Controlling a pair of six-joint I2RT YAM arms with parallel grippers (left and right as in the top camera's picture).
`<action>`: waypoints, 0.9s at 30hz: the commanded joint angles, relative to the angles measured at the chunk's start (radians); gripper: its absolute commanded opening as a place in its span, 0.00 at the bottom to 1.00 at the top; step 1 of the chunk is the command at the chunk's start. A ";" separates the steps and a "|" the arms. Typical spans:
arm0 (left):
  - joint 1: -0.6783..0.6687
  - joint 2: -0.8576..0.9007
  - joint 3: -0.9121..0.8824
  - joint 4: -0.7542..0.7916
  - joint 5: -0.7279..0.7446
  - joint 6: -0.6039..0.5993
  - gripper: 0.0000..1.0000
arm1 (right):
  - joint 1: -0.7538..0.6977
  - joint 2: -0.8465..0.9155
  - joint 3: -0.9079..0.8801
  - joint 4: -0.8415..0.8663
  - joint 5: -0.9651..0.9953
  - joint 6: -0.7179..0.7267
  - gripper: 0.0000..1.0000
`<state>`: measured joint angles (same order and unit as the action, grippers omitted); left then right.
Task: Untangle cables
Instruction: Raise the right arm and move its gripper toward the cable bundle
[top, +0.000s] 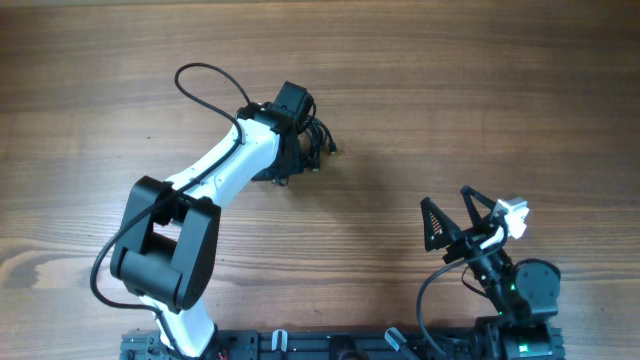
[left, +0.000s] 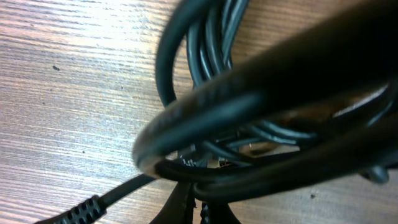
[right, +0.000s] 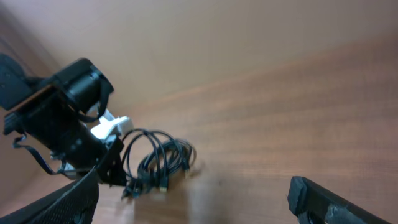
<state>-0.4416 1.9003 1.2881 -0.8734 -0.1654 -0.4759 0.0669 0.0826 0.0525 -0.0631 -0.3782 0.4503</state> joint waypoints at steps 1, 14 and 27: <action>0.013 0.020 0.035 -0.040 0.034 0.070 0.04 | 0.003 0.095 0.180 -0.048 -0.028 0.021 1.00; 0.071 -0.001 0.247 -0.255 0.105 0.080 0.39 | 0.003 0.683 0.726 -0.403 -0.247 -0.109 0.99; 0.072 -0.031 0.331 -0.251 0.116 0.137 0.66 | 0.008 1.098 0.733 -0.338 -0.390 0.151 0.82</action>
<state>-0.3737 1.8866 1.6058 -1.1534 -0.0605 -0.3740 0.0669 1.1049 0.7677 -0.4110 -0.6750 0.5583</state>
